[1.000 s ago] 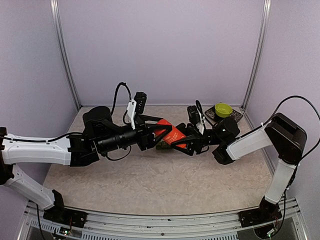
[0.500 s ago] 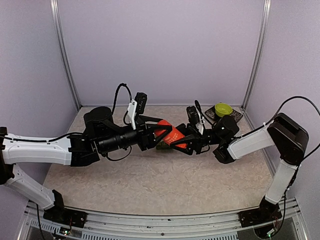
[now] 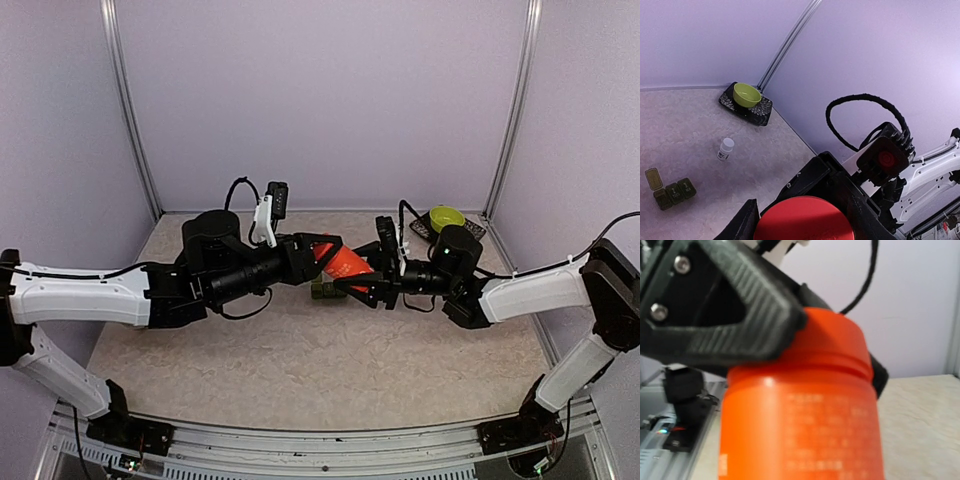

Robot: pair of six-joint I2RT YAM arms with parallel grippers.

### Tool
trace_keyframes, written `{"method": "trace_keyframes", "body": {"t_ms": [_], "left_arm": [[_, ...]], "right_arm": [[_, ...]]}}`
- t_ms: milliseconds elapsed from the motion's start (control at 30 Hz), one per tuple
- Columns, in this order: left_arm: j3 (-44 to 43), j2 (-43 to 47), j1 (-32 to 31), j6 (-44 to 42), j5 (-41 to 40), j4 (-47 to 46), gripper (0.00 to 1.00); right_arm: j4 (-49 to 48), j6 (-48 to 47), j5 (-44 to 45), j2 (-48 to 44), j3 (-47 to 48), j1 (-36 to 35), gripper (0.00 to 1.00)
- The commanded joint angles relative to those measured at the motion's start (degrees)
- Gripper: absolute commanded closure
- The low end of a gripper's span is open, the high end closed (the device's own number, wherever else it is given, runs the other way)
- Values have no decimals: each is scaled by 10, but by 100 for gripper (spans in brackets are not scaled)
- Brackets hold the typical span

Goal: Sort the pills into containers
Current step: Pass from the left arm to the right

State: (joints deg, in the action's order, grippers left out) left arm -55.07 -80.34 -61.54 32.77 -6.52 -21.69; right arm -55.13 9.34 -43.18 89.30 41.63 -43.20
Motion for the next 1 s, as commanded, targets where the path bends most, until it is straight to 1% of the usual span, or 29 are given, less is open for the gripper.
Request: {"method": "trace_keyframes", "body": {"t_ms": [0,100,200,267,300,333,467,600,700,767,867,967], "left_arm": [[-20,-15,-12,36,-13,42,46],[-25,-15,-14,31,-18,46,40],[-19,-6,-15,18,-24,42,28],[-9,6,-15,5,-27,35,19],[-4,13,-15,-2,-28,30,16],[4,23,-14,-11,-28,24,15],[42,68,-15,-75,-14,-23,2],[87,117,-12,-200,19,-70,1],[125,153,-3,-276,77,-101,1],[151,169,9,-307,139,-123,1],[163,182,22,-344,219,-130,1],[150,184,24,-379,256,-110,1]], "right_arm": [[40,-39,150,-29,-13,2,100],[46,-42,151,-37,-14,2,100],[53,-37,123,-42,-12,3,100],[57,-30,105,-49,-11,2,100],[59,-27,97,-52,-12,2,100],[63,-24,89,-56,-11,2,100],[89,-11,47,-66,-6,2,100],[126,35,-35,-70,17,2,100],[133,86,-108,-73,33,2,100],[116,126,-147,-76,34,3,100],[87,181,-200,-83,32,2,100],[82,216,-225,-89,34,3,100]]}}
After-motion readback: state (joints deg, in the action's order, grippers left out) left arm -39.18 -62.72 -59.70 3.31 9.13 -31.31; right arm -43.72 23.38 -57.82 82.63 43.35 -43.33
